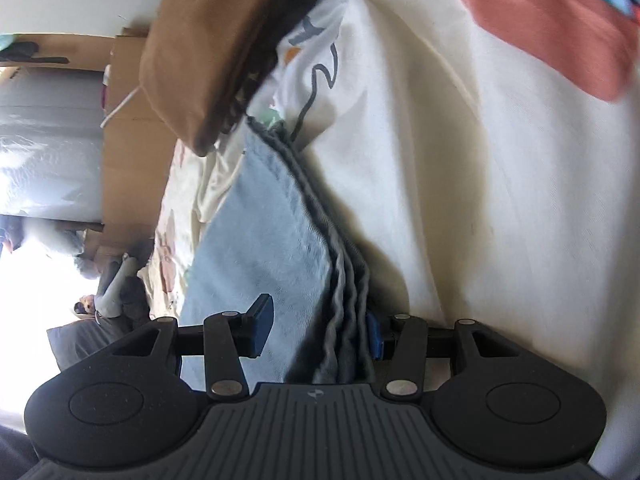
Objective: Fold clothes
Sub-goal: 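Hold the folded jeans edge with the right gripper and pull it straight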
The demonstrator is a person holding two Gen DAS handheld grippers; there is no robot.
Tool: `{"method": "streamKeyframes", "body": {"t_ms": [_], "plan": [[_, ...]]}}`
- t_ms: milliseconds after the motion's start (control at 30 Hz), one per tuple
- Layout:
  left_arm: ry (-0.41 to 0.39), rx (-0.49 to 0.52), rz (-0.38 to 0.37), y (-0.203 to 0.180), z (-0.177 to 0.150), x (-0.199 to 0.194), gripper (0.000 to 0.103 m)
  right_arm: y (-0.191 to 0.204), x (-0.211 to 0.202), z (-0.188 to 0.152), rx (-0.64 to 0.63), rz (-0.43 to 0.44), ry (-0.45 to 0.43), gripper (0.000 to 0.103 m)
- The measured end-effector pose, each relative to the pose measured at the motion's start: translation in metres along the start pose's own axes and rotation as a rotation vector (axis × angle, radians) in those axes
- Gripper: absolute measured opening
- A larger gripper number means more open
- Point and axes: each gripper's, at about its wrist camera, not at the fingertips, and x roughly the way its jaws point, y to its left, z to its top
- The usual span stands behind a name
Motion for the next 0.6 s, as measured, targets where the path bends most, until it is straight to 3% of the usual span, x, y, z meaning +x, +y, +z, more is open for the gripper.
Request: {"method": "streamKeyframes", "body": {"t_ms": [200,333,600], "plan": [[-0.013,0.005,-0.008,-0.006,0.005,-0.001,0.043,-0.004,0.001,0.011,-0.009,0.031,0.065,0.049],[-0.030,-0.010,-0.007,-0.003,0.008,-0.004,0.043,0.001,-0.004,0.018,-0.013,0.144,0.098,0.049],[-0.020,-0.131,-0.027,0.011,0.005,-0.003,0.043,0.005,0.027,0.032,-0.028,0.082,0.116,0.050]]}}
